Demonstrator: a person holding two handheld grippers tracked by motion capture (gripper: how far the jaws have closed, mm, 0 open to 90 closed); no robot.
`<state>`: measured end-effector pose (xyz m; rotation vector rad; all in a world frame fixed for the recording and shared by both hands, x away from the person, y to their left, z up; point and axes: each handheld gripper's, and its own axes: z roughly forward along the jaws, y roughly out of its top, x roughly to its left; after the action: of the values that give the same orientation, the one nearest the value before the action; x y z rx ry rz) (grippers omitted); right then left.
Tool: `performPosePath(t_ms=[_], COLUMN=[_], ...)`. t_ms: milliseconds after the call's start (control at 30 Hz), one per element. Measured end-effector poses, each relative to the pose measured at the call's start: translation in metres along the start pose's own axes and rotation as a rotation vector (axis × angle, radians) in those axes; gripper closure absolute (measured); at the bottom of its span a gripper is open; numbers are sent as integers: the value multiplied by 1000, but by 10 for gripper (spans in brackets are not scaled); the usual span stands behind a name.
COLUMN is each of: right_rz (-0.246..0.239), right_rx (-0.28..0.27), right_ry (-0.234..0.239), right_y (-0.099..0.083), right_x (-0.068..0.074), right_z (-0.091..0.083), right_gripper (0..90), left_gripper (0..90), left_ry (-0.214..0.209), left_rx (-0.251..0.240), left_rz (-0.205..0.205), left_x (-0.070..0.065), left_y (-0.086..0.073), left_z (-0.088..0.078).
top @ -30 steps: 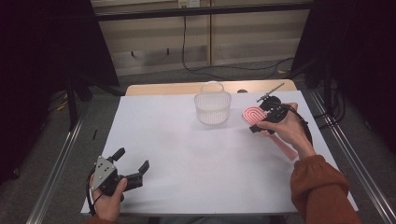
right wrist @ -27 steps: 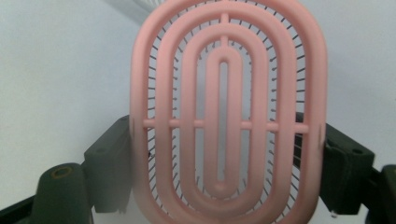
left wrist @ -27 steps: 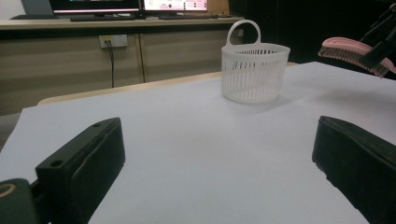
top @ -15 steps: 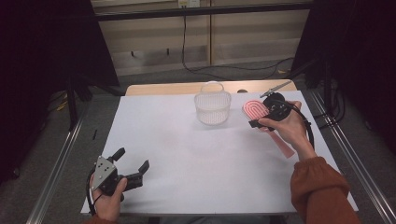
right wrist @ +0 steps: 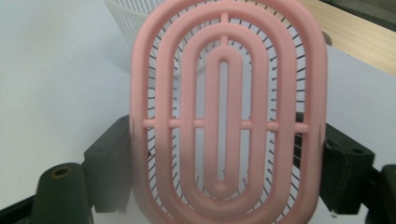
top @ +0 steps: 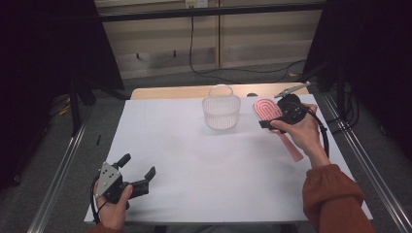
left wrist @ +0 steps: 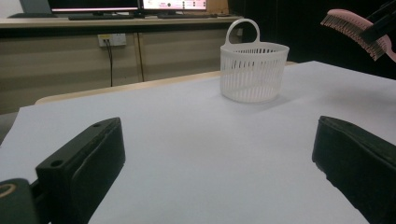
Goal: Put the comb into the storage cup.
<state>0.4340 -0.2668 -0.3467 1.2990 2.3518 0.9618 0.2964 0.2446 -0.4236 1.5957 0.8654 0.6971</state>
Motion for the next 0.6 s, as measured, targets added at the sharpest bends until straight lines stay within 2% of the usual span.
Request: performPosePath(t_ms=[400,600], right_rz=[11,0], right_rx=[-110,-168], right_ry=[-2,-30], right_y=[3,3], right_x=[5,8], right_z=[-7,-13], right_gripper=[197,197], left_gripper=[27,27], left_ry=[-2,-4], left_rx=[-4,-5], left_rz=[-8,-5], left_x=[0,0], left_y=[0,0], left_z=[0,0])
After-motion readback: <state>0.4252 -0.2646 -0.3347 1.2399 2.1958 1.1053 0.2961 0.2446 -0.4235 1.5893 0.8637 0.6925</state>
